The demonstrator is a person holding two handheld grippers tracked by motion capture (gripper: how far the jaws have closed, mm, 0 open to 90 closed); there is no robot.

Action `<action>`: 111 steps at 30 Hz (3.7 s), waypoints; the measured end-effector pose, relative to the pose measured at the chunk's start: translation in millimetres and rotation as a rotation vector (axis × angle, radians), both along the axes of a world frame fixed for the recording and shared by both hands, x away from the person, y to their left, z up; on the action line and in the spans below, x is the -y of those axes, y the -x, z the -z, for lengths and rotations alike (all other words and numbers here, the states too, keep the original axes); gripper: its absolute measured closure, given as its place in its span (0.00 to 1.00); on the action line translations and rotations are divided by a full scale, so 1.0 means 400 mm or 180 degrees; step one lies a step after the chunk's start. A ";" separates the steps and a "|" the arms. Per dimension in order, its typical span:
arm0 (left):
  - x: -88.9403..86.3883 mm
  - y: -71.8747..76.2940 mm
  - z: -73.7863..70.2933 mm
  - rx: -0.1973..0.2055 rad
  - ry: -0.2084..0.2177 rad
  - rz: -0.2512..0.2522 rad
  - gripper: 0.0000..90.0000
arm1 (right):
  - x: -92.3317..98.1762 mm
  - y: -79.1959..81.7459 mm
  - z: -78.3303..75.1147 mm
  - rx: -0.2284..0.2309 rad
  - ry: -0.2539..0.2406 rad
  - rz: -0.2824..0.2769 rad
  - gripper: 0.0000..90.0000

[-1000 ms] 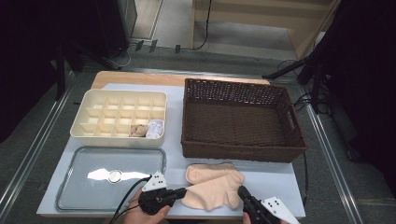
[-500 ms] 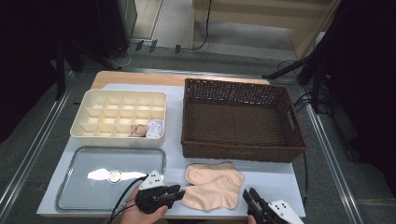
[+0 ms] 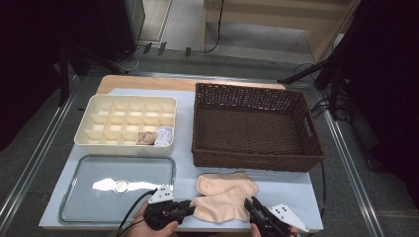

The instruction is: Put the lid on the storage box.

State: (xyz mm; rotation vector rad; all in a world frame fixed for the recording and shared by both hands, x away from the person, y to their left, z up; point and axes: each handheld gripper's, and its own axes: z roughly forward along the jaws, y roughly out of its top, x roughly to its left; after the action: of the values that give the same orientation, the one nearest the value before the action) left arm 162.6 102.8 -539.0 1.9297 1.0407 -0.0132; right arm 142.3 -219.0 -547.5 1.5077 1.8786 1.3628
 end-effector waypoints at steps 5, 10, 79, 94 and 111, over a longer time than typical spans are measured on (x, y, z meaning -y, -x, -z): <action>0.003 0.004 -0.002 -0.0066 0.0031 0.0096 1.00 | 0.004 0.010 -0.013 -0.0003 0.0048 -0.0035 0.98; -0.012 0.000 -0.011 -0.0022 0.0067 0.0038 1.00 | 0.026 0.018 -0.027 0.0085 0.0011 0.0043 0.98; 0.044 -0.132 -0.073 -0.0181 0.0145 -0.0188 1.00 | 0.057 -0.079 -0.067 0.0312 -0.0130 0.0273 0.98; 0.027 -0.139 -0.071 -0.0247 0.0042 -0.0229 1.00 | 0.052 -0.085 -0.039 0.0175 -0.0052 0.0248 0.98; 0.050 -0.130 -0.032 -0.0138 0.0053 -0.0417 0.76 | 0.028 -0.098 -0.005 -0.0053 0.0095 0.0302 0.73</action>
State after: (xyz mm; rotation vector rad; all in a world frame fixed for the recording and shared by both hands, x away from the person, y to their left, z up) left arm 214.7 83.0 -526.3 1.8500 1.1906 0.0099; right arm 181.5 -230.1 -545.6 1.5770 1.8049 1.2784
